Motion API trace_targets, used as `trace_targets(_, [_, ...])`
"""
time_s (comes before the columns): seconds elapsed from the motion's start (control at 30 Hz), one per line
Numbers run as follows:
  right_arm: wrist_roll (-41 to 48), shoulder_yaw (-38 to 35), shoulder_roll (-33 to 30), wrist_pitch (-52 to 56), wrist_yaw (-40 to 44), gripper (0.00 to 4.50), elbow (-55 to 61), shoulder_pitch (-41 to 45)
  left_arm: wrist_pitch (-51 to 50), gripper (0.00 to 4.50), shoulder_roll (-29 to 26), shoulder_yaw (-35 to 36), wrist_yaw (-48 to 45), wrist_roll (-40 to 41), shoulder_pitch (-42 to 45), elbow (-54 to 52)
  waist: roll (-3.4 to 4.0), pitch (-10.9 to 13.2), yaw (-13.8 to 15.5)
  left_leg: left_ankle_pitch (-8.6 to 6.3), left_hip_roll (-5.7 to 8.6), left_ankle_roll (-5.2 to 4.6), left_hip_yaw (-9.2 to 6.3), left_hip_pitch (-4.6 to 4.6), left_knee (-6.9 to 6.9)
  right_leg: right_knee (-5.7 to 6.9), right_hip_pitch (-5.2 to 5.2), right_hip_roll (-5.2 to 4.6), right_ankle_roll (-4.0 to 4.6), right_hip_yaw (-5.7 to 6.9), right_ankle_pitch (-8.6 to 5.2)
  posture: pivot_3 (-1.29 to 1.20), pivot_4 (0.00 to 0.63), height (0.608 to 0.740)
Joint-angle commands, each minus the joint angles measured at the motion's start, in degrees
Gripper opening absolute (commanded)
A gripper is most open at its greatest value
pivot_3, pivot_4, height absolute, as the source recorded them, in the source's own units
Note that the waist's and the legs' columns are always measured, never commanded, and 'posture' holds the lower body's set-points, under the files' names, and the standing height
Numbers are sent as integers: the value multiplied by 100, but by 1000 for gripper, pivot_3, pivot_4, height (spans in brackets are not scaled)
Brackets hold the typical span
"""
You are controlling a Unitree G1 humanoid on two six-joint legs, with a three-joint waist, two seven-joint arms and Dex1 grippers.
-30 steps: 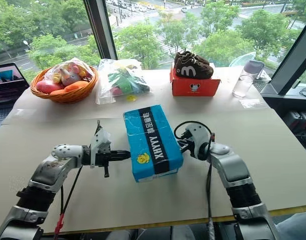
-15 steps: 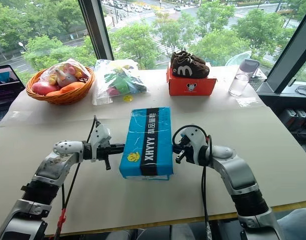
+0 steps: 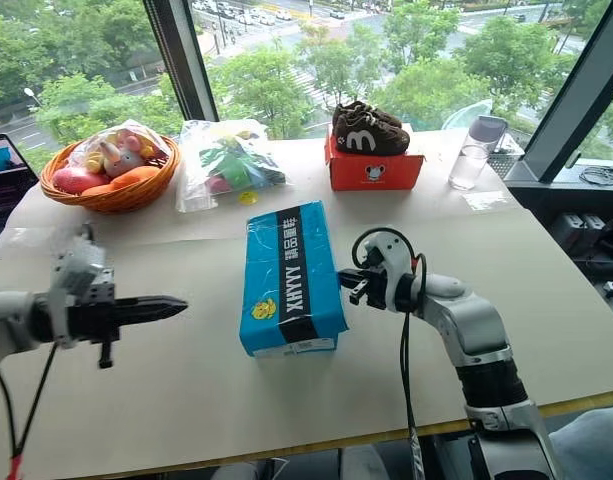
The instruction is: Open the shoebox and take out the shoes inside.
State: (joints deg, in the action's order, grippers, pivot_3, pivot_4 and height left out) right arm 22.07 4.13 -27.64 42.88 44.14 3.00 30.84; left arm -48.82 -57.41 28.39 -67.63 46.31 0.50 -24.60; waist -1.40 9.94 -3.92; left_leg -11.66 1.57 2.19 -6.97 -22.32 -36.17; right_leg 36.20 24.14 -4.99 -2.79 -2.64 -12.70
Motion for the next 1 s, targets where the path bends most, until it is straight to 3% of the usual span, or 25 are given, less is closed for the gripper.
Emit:
trace_targets(0.03, [43, -23, -41, -186, 202, 8, -52, 254, -521, 0, -119, 1224, 9, 691, -480, -592, 0, 1, 0, 0, -2, 0, 0, -1, 2, -2, 1, 1, 1, 0, 0, 0, 150, 740])
trace_targets(0.33, [384, 45, -192, -242, 1092, 8, 146, 504, -682, 0, -57, 2058, 434, 1382, -687, -778, 0, 1, 3, 0, -10, 1, 3, 2, 4, -3, 1, 8, 7, 0, 2, 0, 150, 740])
trace_targets(0.73, [540, -174, 41, -164, 1014, 8, -225, 998, -386, 0, -64, 1561, 681, 1284, -695, -711, 0, 1, 7, -1, -35, 1, 15, 8, 9, -5, 4, 36, 21, -15, 8, 0, 150, 740])
trace_targets(1.0, [338, 285, 143, -18, 952, 8, 58, 1433, -291, 0, -118, 1436, 714, 1262, -627, -654, 1, 1, -6, -1, -46, 3, 19, 9, 12, -4, 10, 54, 25, -31, 10, 0, 150, 740])
